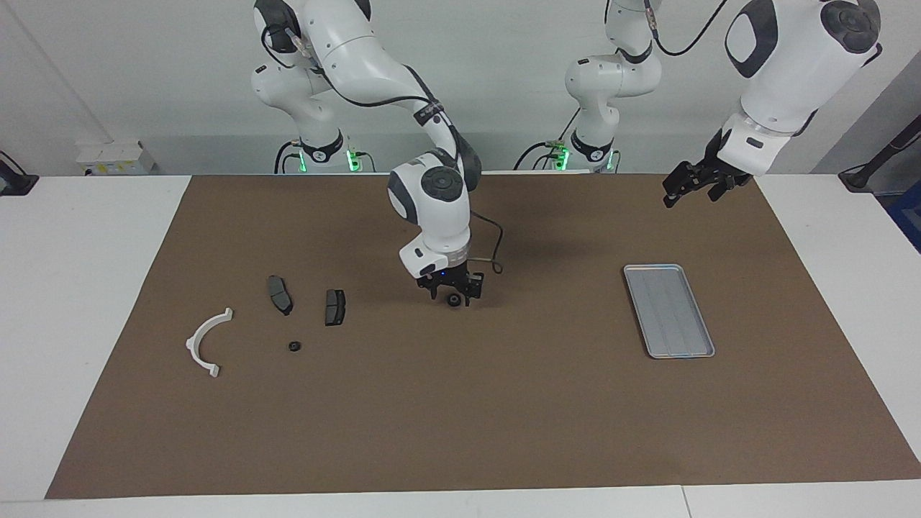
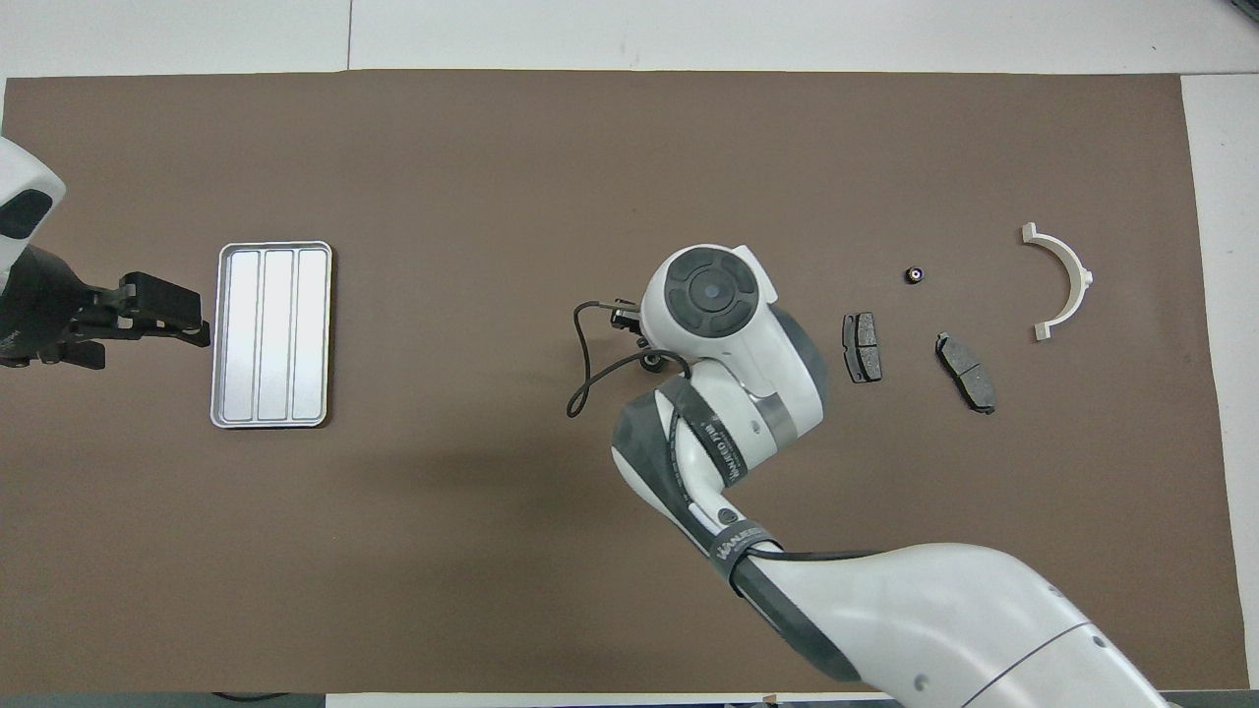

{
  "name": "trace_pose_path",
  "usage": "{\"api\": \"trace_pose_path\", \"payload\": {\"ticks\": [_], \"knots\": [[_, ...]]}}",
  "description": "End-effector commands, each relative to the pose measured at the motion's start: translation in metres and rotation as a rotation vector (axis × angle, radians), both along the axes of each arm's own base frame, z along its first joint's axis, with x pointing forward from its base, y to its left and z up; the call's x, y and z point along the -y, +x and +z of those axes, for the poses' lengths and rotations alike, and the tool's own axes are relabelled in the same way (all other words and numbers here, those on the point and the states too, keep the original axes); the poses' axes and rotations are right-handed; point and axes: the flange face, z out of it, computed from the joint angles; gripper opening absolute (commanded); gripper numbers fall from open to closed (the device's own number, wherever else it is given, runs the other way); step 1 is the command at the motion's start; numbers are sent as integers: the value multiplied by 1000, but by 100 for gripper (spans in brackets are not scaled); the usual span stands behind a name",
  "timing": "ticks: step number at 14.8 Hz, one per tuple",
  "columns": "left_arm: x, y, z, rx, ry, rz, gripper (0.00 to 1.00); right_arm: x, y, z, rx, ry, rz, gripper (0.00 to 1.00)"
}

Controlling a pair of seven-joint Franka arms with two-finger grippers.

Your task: Pick bearing gear from pile to tray

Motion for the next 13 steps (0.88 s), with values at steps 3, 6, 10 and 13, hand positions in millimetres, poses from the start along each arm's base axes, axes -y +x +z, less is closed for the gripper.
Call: {"api": "trace_pose_path", "payload": {"ticks": [3,6,10,13], "knots": [[-1,-9,3,1,16,-6,100,164,63,45,27,-12,220,77],[8,-8,8,24,15,-19,100,234,76,43,29,-33,338,77],[51,-7,10,86,9,-30,100,263,71,26,6,-40,401,76],[88,-9,-2,100,-1,-10,100,277,70,18,-4,-41,423,76]]}}
